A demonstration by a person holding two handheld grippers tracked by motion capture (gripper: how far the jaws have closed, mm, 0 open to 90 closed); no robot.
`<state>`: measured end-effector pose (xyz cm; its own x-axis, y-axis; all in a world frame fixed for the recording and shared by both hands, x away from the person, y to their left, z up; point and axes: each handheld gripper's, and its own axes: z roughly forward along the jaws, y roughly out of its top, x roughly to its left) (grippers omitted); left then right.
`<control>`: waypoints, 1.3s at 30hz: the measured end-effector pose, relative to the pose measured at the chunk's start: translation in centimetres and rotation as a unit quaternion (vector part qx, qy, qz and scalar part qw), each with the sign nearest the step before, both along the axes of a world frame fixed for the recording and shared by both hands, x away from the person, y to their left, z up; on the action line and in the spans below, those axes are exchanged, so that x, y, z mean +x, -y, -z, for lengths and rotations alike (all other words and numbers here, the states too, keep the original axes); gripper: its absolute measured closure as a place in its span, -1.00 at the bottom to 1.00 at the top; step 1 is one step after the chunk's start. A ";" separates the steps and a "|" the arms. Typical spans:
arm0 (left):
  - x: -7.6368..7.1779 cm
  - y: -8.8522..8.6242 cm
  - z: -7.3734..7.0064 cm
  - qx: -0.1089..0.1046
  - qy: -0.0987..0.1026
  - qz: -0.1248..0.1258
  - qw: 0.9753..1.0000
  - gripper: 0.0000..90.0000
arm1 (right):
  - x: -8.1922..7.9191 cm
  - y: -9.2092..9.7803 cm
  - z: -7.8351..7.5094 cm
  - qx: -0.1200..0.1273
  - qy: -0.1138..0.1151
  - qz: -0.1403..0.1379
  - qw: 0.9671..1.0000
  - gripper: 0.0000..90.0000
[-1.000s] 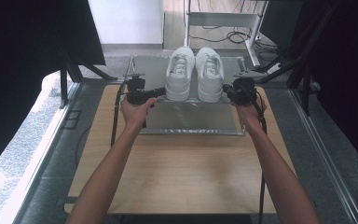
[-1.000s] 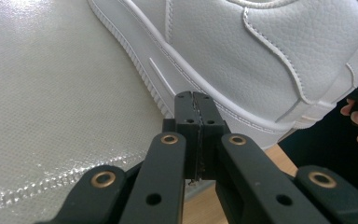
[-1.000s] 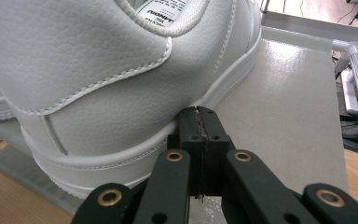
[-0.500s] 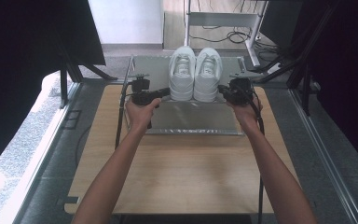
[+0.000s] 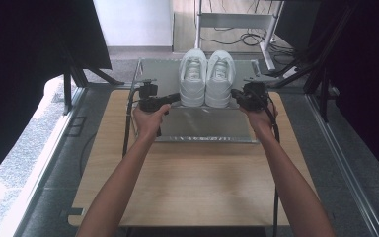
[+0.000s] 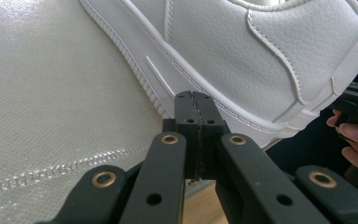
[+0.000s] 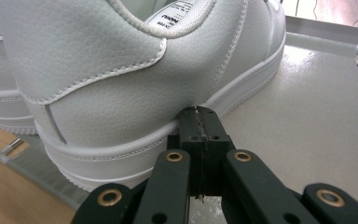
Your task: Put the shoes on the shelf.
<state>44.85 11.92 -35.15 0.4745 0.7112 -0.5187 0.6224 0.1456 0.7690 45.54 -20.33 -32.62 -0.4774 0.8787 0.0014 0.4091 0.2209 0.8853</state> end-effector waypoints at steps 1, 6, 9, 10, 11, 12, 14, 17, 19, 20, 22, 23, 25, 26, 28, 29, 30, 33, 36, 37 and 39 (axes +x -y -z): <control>0.0 0.0 0.0 0.000 0.000 0.001 1.000 1.00 | 0.0 0.1 0.0 0.001 -0.002 -0.002 1.000 1.00; 0.1 -0.2 -0.1 0.016 0.007 0.002 1.000 0.88 | 0.1 0.6 0.1 0.009 -0.003 -0.003 1.000 0.85; -0.1 -0.7 0.0 0.007 0.016 -0.003 1.000 0.63 | -0.2 0.9 -0.1 0.017 0.007 -0.002 1.000 0.70; -0.2 -0.8 -0.1 0.006 0.020 -0.006 1.000 0.58 | -0.3 1.0 -0.2 0.018 0.010 0.000 1.000 0.66; -0.3 -1.0 -0.1 0.008 0.022 -0.007 1.000 0.50 | -0.4 1.1 -0.2 0.018 0.012 0.001 1.000 0.60; -0.5 -1.1 -0.2 0.010 0.026 -0.007 1.000 0.46 | -0.5 1.1 -0.2 0.020 0.015 0.001 1.000 0.55; -0.9 -1.3 -0.5 0.018 0.037 -0.009 0.999 0.38 | -0.9 1.3 -0.4 0.024 0.020 0.001 1.000 0.45; -1.7 -1.7 -0.9 0.026 0.043 -0.007 0.999 0.28 | -1.7 1.3 -0.5 0.024 0.039 0.003 0.999 0.31; -2.4 -2.0 -1.1 0.027 0.052 -0.005 0.998 0.24 | -2.2 1.2 -0.4 0.019 0.045 0.000 0.999 0.28; -2.8 -2.2 -1.1 0.028 0.056 -0.005 0.998 0.22 | -2.6 1.2 -0.3 0.016 0.049 -0.002 0.999 0.27; -3.7 -2.6 -1.1 0.034 0.065 -0.005 0.997 0.16 | -3.3 1.3 -0.1 0.014 0.055 -0.007 0.998 0.25; -4.0 -2.8 -1.1 0.034 0.069 -0.004 0.997 0.14 | -3.9 1.5 0.0 0.016 0.058 -0.010 0.998 0.25; -5.0 -3.1 -1.0 0.032 0.074 0.002 0.997 0.11 | -4.7 1.7 0.3 0.016 0.060 -0.015 0.998 0.24; -5.5 -3.3 -0.8 0.032 0.077 0.005 0.996 0.09 | -5.2 1.8 0.5 0.015 0.063 -0.018 0.998 0.23; -6.6 -3.7 -0.6 0.035 0.086 0.011 0.996 0.07 | -6.2 2.2 1.1 0.018 0.065 -0.025 0.997 0.22; -7.0 -3.8 -0.5 0.034 0.089 0.014 0.995 0.06 | -6.6 2.3 1.4 0.020 0.064 -0.028 0.997 0.21; -7.6 -4.0 -0.2 0.034 0.094 0.018 0.995 0.05 | -6.9 2.5 1.6 0.021 0.064 -0.031 0.997 0.21; -8.9 -4.4 0.4 0.043 0.102 0.027 0.994 0.01 | -8.2 3.1 2.5 0.029 0.060 -0.043 0.997 0.18; -10.2 -4.7 1.2 0.060 0.105 0.033 0.992 -0.02 | -9.2 3.6 3.5 0.032 0.054 -0.050 0.997 0.16; -10.7 -4.9 1.5 0.066 0.104 0.034 0.992 -0.03 | -9.5 3.8 3.9 0.034 0.052 -0.053 0.997 0.15; -11.5 -5.2 2.4 0.068 0.098 0.036 0.992 -0.05 | -10.3 4.1 4.6 0.036 0.047 -0.057 0.997 0.14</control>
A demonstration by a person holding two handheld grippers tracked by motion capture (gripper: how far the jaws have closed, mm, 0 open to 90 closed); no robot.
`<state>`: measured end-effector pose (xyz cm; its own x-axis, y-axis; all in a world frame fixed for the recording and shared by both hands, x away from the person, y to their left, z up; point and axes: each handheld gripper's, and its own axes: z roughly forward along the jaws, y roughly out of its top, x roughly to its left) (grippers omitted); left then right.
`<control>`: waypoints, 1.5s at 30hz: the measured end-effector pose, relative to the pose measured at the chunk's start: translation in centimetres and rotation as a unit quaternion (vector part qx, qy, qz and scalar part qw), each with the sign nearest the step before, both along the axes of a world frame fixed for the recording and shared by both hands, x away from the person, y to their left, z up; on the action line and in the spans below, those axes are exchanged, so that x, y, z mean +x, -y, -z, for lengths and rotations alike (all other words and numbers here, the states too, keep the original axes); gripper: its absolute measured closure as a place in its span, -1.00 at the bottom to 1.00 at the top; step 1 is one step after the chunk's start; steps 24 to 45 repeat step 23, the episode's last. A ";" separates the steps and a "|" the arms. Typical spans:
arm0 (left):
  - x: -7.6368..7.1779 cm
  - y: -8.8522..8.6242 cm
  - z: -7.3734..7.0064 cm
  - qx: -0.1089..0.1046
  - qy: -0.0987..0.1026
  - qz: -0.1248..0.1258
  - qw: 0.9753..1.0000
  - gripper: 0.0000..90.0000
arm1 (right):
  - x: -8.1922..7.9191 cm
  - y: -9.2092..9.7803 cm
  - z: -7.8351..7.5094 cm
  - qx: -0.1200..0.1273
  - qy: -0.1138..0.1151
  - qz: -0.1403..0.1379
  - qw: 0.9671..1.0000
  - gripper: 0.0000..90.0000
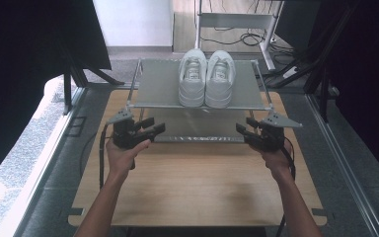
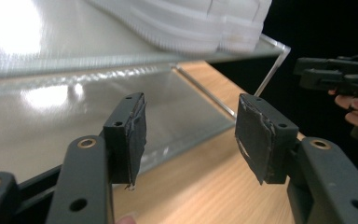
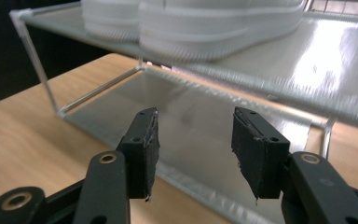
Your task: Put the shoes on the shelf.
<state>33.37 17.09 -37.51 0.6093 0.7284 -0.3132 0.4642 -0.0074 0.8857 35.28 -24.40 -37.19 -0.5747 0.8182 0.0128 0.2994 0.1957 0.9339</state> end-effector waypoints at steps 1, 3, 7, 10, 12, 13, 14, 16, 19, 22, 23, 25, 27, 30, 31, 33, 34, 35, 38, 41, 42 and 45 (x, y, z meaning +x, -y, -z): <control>-0.4 -0.1 0.5 0.003 -0.003 0.000 1.000 -0.06 | -0.3 0.2 0.4 -0.001 -0.001 -0.003 1.000 0.13; -1.1 -0.3 1.6 0.006 -0.013 0.003 1.000 -0.08 | -1.1 0.4 1.1 -0.002 -0.006 -0.005 1.000 0.11; -2.1 -0.6 3.2 0.012 -0.030 0.010 0.999 -0.12 | -2.2 0.9 3.0 -0.011 -0.018 -0.005 1.000 0.09; -2.7 -0.9 3.9 0.013 -0.035 0.015 0.999 -0.14 | -2.6 1.3 3.9 -0.005 -0.028 -0.002 1.000 0.09; -2.9 -1.1 4.1 0.016 -0.035 0.014 0.999 -0.14 | -2.7 1.4 4.3 -0.003 -0.031 0.000 1.000 0.09; -2.9 -1.2 4.2 0.018 -0.037 0.013 0.999 -0.14 | -2.7 1.4 4.5 -0.002 -0.031 0.000 1.000 0.09; -3.0 -1.3 4.2 0.018 -0.037 0.014 0.999 -0.15 | -2.7 1.4 4.6 0.000 -0.031 0.000 1.000 0.08; -3.1 -1.5 4.2 0.010 -0.037 0.013 0.999 -0.16 | -2.9 1.5 4.6 0.006 -0.029 0.000 1.000 0.08; -3.4 -1.6 4.4 0.012 -0.037 0.019 0.999 -0.19 | -3.1 1.4 4.7 -0.001 -0.027 0.002 1.000 0.03; -3.4 -1.8 4.5 0.007 -0.038 0.016 0.999 -0.20 | -3.6 1.7 5.0 -0.012 -0.023 0.015 1.000 0.01; -3.4 -1.9 4.6 0.008 -0.039 0.016 0.999 -0.21 | -3.7 2.0 5.1 -0.009 -0.026 0.016 0.999 0.01; -3.4 -1.9 4.6 0.008 -0.039 0.016 0.999 -0.21 | -3.7 2.0 5.1 -0.009 -0.026 0.016 0.999 0.01; -3.4 -1.9 4.6 0.008 -0.039 0.016 0.999 -0.21 | -3.7 2.0 5.1 -0.009 -0.026 0.016 0.999 0.01; -3.4 -1.9 4.6 0.008 -0.039 0.016 0.999 -0.21 | -3.7 2.0 5.1 -0.009 -0.026 0.016 0.999 0.01; -3.4 -1.9 4.6 0.008 -0.039 0.016 0.999 -0.21 | -3.7 2.0 5.1 -0.009 -0.026 0.016 0.999 0.01; -3.4 -1.9 4.6 0.008 -0.039 0.016 0.999 -0.21 | -3.7 2.0 5.1 -0.009 -0.026 0.016 0.999 0.01; -3.4 -1.9 4.6 0.008 -0.039 0.016 0.999 -0.21 | -3.7 2.0 5.1 -0.009 -0.026 0.016 0.999 0.01; -3.4 -1.9 4.6 0.008 -0.039 0.016 0.999 -0.21 | -3.7 2.0 5.1 -0.009 -0.026 0.016 0.999 0.01; -3.4 -1.9 4.6 0.008 -0.039 0.016 0.999 -0.21 | -3.7 2.0 5.1 -0.009 -0.026 0.016 0.999 0.01; -3.4 -1.9 4.6 0.008 -0.039 0.016 0.999 -0.21 | -3.7 2.0 5.1 -0.009 -0.026 0.016 0.999 0.01; -3.4 -1.9 4.6 0.008 -0.039 0.016 0.999 -0.21 | -3.7 2.0 5.1 -0.009 -0.026 0.016 0.999 0.01; -3.4 -1.9 4.6 0.008 -0.039 0.016 0.999 -0.21 | -3.7 2.0 5.1 -0.009 -0.026 0.016 0.999 0.01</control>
